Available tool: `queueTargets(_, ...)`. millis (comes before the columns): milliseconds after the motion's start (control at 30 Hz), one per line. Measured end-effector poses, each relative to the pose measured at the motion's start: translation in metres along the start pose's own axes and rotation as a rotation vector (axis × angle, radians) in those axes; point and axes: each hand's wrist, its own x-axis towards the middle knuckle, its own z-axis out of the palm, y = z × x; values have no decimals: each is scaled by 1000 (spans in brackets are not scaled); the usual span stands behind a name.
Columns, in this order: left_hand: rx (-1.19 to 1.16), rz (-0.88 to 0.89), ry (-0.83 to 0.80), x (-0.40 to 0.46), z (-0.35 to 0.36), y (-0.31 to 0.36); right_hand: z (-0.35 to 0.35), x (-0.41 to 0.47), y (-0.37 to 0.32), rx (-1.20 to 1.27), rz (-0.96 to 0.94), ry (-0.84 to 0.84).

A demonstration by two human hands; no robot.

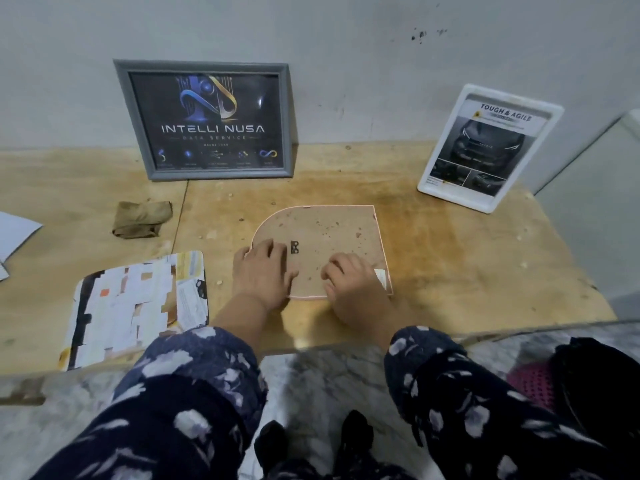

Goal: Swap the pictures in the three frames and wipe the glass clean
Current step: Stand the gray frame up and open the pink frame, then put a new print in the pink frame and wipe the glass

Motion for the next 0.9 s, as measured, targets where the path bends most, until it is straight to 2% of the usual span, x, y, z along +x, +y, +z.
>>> queueTargets(100, 3, 34, -92, 2, -2, -5, 0, -11, -8, 80, -7, -87)
queueTargets(200, -261, -25, -158, 14, -11, -12, 2, -11, -12, 144, 45, -96)
queueTargets(233, -430, -79, -139, 17, -15, -17, 2, -9, -13, 147, 52, -122)
queueTargets(300, -726, -216, 2, 16, -20, -26, -1, -2, -19, 166, 92, -202)
queueTargets(400, -907, -431, 191, 9, -32, -36, -19, 14, -32, 176, 202, -188)
queueTargets(500, -1089, -555, 207, 7, -44, -44, -52, 47, -47, 205, 288, -83)
queueTargets(667, -1198, -522, 57, 17, -61, -40, -105, 106, -58, 330, 418, 11)
queueTargets(800, -1236, -475, 6, 29, -69, -31, -136, 122, -54, 563, 582, 114)
queueTargets(900, -1316, -440, -17, 33, -69, -24, -137, 118, -40, 769, 757, 130)
